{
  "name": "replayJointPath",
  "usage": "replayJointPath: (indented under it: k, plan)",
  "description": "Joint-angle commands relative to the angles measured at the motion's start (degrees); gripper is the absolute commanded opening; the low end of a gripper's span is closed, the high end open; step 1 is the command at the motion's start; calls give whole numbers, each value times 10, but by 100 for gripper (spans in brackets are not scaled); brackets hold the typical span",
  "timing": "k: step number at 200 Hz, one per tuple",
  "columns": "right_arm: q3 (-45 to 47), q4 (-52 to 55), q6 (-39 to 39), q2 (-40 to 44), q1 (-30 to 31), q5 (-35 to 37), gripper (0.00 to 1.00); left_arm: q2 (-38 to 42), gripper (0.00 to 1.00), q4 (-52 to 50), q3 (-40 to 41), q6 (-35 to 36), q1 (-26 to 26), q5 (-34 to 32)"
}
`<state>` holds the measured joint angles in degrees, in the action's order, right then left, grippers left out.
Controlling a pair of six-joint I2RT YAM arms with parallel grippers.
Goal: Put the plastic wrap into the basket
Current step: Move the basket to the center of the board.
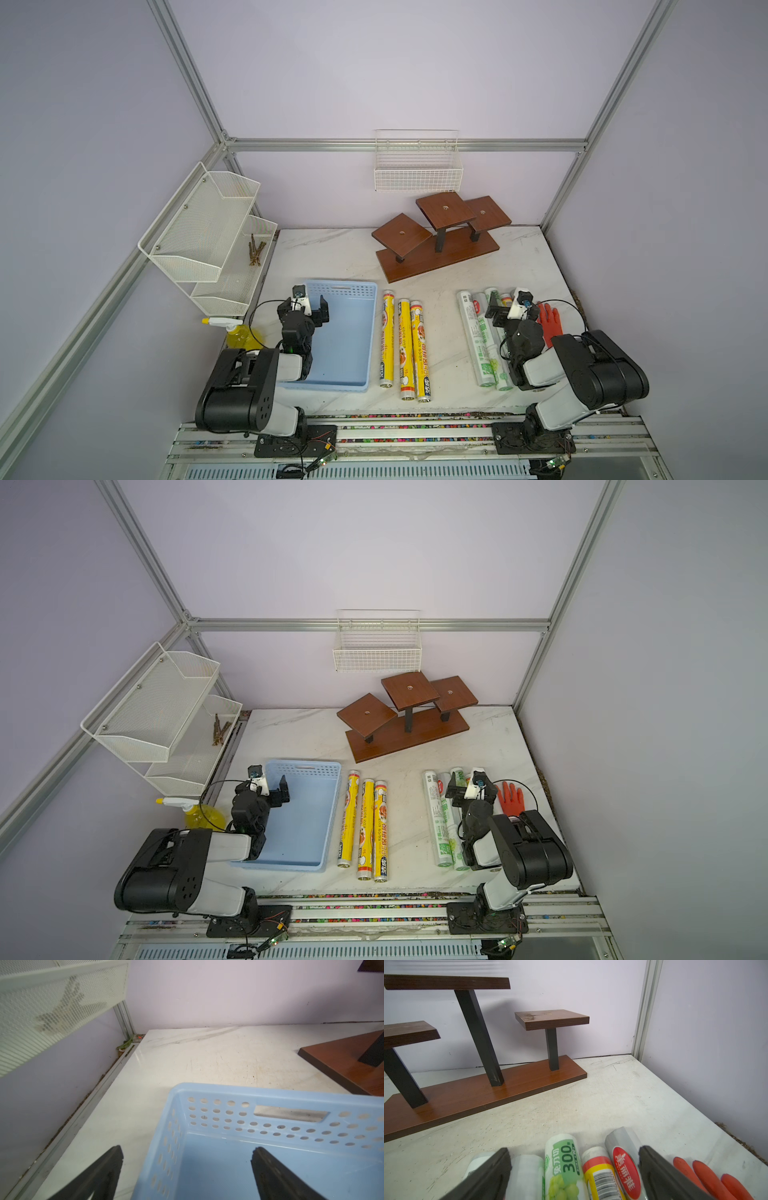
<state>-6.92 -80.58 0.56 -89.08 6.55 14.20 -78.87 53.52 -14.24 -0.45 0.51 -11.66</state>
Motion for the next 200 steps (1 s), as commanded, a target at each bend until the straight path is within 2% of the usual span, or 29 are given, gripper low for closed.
replayJointPath:
  k: [1, 16, 28, 45, 68, 77, 92, 106, 119, 139, 163, 181, 200]
  plan:
    - [9, -4, 4, 71, 3, 2, 100, 81, 100, -83, -22, -38, 2, -32]
    - [-5, 105, -23, 145, 3, 29, 100, 120, 100, -152, -40, -54, 3, -34]
    - [-40, 265, -53, 206, 3, 61, 100, 146, 100, -207, -59, -79, 2, -47]
    - [-110, 480, -94, 275, 3, 79, 100, 185, 100, -287, -87, -136, 2, -23]
    - [-196, 673, -235, 311, 2, 86, 100, 230, 100, -417, -135, -235, 3, 27]
    - [-221, 723, -275, 319, 2, 37, 100, 240, 100, -450, -143, -249, 2, 79]
    - [-231, 744, -274, 330, 1, -97, 100, 238, 100, -411, -132, -296, 3, 192]
    - [-207, 716, -301, 337, 1, -192, 100, 207, 100, -380, -137, -317, 4, 327]
    - [-214, 738, -313, 331, 1, -255, 99, 163, 100, -409, -161, -340, 19, 396]
    - [-232, 768, -310, 309, 3, -340, 99, 114, 100, -550, -214, -363, 74, 379]
    - [-252, 808, -311, 281, 7, -397, 99, 117, 100, -579, -217, -376, 175, 311]
    - [-256, 844, -307, 278, 10, -376, 99, 104, 100, -591, -223, -395, 217, 272]
    - [-251, 868, -300, 287, 9, -336, 99, 66, 100, -612, -242, -430, 239, 278]
